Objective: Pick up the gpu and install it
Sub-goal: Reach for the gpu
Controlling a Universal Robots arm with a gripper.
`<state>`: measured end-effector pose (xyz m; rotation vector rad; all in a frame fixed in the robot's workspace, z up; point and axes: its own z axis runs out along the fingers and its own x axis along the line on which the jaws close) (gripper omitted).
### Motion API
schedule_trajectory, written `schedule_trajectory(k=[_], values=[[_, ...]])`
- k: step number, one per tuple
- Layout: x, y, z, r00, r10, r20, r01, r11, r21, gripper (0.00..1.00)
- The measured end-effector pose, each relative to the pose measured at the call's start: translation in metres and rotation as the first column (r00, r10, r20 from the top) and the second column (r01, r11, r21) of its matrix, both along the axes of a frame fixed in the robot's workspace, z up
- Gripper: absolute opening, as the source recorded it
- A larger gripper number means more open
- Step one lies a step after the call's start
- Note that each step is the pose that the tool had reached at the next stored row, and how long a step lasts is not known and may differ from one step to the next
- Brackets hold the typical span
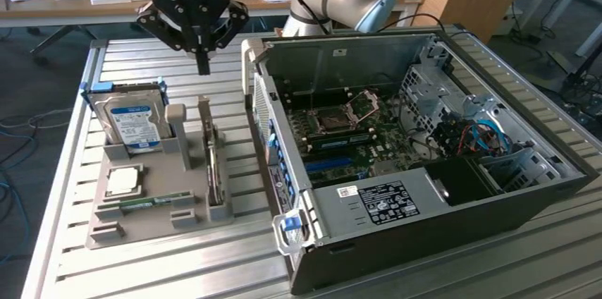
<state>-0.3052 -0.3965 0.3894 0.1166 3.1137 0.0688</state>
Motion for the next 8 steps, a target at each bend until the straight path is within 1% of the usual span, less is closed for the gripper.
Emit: schedule_trajectory(k=[2,3,4,8], values=[[0.0,-0.0004,0.0,1.0,0.0,0.0,0.0,1.0,0.0,0.11],[-0.001,-0.0014,0.0,1.0,0.0,-0.0002,0.0,1.0,0.0,0.11],[-0.001,-0.0032,0.0,1.0,0.0,-0.0001,0.0,1.0,0.0,0.11],[-0.001,-0.0129,0.0,1.0,0.0,0.0,0.0,1.0,0.0001,0.11]])
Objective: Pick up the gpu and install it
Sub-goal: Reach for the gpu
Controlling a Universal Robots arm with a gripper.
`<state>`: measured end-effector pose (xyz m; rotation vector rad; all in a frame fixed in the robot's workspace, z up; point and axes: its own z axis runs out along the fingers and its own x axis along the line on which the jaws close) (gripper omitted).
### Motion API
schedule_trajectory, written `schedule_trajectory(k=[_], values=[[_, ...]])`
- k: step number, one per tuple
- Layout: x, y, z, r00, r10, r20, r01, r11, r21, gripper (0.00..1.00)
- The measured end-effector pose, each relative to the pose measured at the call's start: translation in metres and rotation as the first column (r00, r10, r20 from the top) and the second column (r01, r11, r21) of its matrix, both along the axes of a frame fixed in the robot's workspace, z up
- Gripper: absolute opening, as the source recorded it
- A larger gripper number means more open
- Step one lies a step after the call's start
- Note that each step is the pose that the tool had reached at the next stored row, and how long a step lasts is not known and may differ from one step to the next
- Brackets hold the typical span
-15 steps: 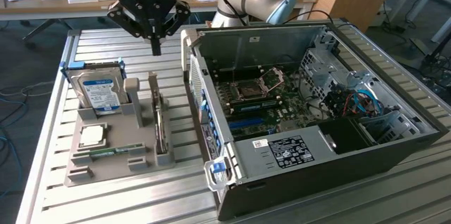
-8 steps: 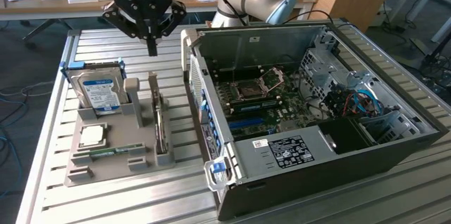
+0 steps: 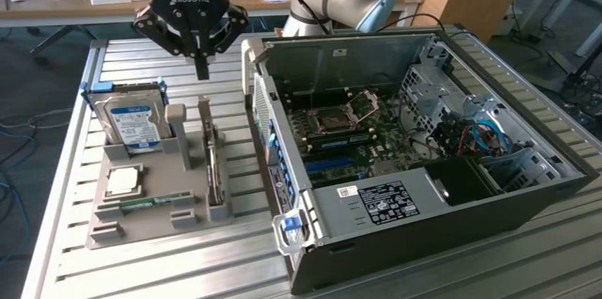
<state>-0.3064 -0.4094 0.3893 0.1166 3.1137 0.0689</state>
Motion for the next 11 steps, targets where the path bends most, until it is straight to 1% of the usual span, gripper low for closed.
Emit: schedule_trajectory(k=[5,8,9,11], values=[[-0.001,-0.0126,0.0,1.0,0.0,-0.0001,0.0,1.0,-0.0001,0.11],[-0.002,-0.0191,0.0,1.0,0.0,0.0,0.0,1.0,-0.0001,0.11],[-0.002,-0.0206,0.0,1.0,0.0,0.0,0.0,1.0,0.0,0.11],[-0.005,-0.0217,0.0,1.0,0.0,0.0001,0.0,1.0,-0.0001,0.11]])
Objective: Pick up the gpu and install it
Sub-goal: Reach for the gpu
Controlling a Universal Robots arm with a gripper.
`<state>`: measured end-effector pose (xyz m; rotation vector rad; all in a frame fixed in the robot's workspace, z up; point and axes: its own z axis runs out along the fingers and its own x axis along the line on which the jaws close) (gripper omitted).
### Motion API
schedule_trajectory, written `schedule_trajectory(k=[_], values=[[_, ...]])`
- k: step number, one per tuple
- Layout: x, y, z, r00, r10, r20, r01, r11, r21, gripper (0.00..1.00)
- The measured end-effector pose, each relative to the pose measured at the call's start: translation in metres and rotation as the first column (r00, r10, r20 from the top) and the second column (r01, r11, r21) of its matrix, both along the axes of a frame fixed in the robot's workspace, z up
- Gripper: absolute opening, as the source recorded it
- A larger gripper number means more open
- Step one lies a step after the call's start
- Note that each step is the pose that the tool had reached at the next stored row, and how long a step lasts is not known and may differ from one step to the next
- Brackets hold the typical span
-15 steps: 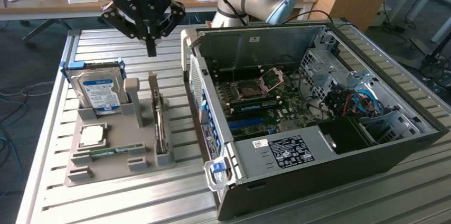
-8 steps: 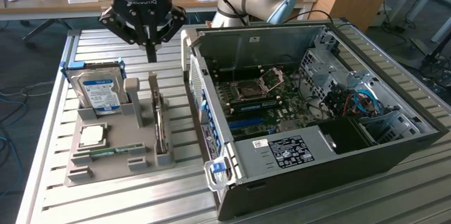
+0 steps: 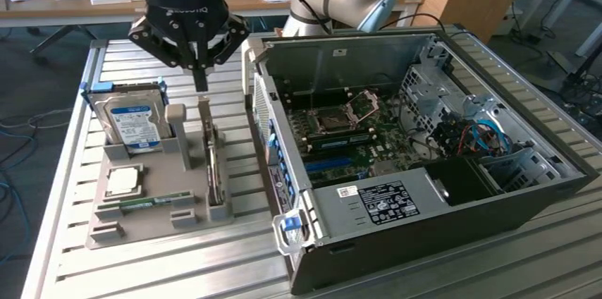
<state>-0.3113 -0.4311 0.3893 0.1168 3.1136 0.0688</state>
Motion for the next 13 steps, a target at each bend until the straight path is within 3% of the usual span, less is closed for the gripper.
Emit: schedule_trajectory(k=[4,10,13], values=[[-0.005,-0.0029,-0.0001,1.0,0.0,0.0,0.0,1.0,0.0,0.11],[-0.008,-0.0107,-0.0006,1.0,0.0,0.0,0.0,1.0,0.0001,0.11],[-0.009,-0.0109,-0.0008,1.0,0.0,0.0,0.0,1.0,0.0001,0.11]])
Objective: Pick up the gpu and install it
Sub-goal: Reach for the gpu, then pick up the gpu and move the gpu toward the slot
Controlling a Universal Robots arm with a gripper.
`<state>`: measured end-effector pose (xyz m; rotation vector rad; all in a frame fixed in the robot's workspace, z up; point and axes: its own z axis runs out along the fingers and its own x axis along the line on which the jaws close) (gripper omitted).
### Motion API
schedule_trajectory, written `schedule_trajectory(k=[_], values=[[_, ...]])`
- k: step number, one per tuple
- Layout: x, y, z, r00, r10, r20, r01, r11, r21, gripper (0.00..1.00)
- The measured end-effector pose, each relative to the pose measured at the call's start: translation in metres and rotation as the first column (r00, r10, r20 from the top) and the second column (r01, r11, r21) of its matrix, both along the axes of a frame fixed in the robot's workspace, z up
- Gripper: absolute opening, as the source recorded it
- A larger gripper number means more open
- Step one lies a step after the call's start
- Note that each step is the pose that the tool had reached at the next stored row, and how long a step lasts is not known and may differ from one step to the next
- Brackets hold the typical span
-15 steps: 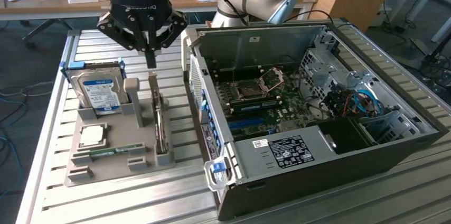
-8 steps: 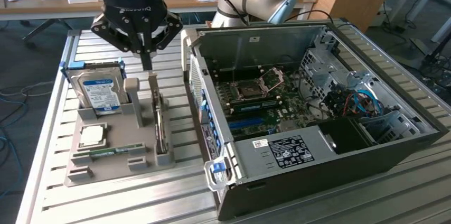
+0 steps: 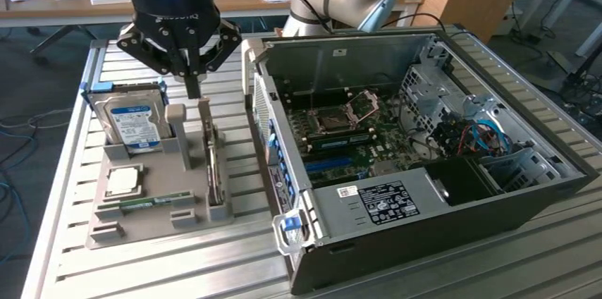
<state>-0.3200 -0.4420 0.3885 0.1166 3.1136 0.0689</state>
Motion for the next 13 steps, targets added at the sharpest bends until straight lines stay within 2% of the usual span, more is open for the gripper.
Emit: schedule_trajectory(k=[13], values=[[-0.0001,0.0,0.0,1.0,0.0,0.0,0.0,1.0,-0.0001,0.11]])
